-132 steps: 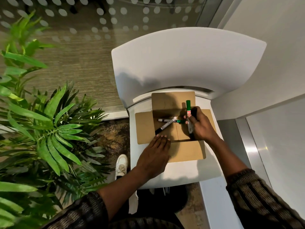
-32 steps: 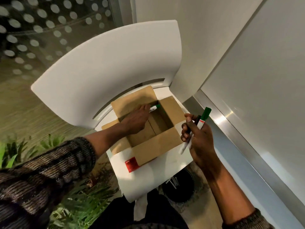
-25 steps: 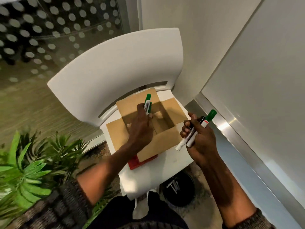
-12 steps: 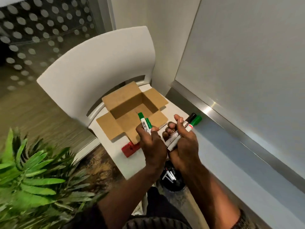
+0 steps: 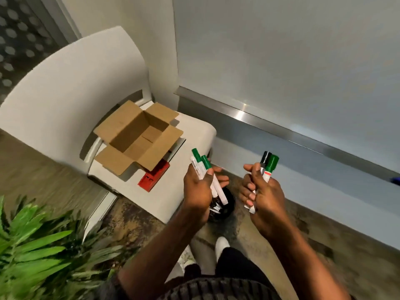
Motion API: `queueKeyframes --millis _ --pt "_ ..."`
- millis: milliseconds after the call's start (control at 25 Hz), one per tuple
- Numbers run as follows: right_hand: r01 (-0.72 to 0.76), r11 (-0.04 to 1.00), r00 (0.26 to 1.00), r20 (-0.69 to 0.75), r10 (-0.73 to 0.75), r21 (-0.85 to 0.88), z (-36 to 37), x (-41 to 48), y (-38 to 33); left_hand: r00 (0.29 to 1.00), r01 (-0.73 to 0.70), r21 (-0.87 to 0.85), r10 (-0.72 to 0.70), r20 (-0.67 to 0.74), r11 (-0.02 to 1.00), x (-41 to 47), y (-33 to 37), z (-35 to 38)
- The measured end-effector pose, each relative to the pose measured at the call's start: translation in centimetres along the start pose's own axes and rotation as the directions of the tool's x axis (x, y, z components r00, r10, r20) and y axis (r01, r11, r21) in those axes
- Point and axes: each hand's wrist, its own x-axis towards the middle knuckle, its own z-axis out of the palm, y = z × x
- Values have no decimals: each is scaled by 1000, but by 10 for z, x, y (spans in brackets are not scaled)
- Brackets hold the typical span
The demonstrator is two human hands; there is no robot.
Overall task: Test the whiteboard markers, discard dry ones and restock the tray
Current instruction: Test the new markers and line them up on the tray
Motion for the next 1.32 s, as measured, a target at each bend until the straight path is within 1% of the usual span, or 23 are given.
queueKeyframes --millis 120,200,280,320,400,480,600,720,880,960,1040,1120,1160,1240,1320 --pt "9 1000 999 -44 -9 -10 -30 -11 -2 994 66 -39 -63 93 997 -14 -7 28" --pt "30 998 998 -60 -34 -61 -55 -19 -9 983 110 -66 -99 156 992 -18 -19 54" --pt "81 971 991 -83 -102 -224 -87 -25 -16 972 139 -98 -117 205 985 -22 -35 84" --pt "123 940 983 -92 -159 -318 -106 -28 -21 969 136 -107 -109 224 985 -24 -42 102" --pt "184 886 965 -93 -245 -426 -142 -31 -29 966 118 -87 -94 240 989 -34 -52 134" --pt "186 859 963 -86 -256 -476 -186 -36 -42 962 139 -72 -117 245 988 -53 -68 173" --pt "188 834 961 -76 -265 -519 -248 -42 -60 944 182 -66 -156 289 981 -81 -100 225" --pt "221 805 951 -63 -304 -550 -303 -45 -73 940 178 -39 -158 303 983 -97 -133 265" --pt "165 799 945 -137 -295 -579 -362 -54 -93 928 192 6 -184 324 981 -121 -168 319" --pt "71 830 917 -292 -272 -553 -381 -53 -99 930 183 53 -190 314 982 -118 -179 340" --pt "-10 906 882 -431 -191 -422 -403 -48 -102 934 174 81 -190 303 981 -109 -187 358" --pt "-34 961 876 -471 -103 -274 -421 -43 -108 936 180 93 -200 291 979 -98 -193 370" --pt "-41 971 866 -494 -84 -236 -434 -38 -112 932 191 102 -213 294 976 -93 -198 379" --pt "-64 967 850 -521 -75 -245 -459 -27 -120 924 213 125 -242 296 969 -83 -211 398" --pt "-73 950 855 -510 -97 -304 -483 -9 -127 915 231 159 -270 299 960 -70 -224 421"
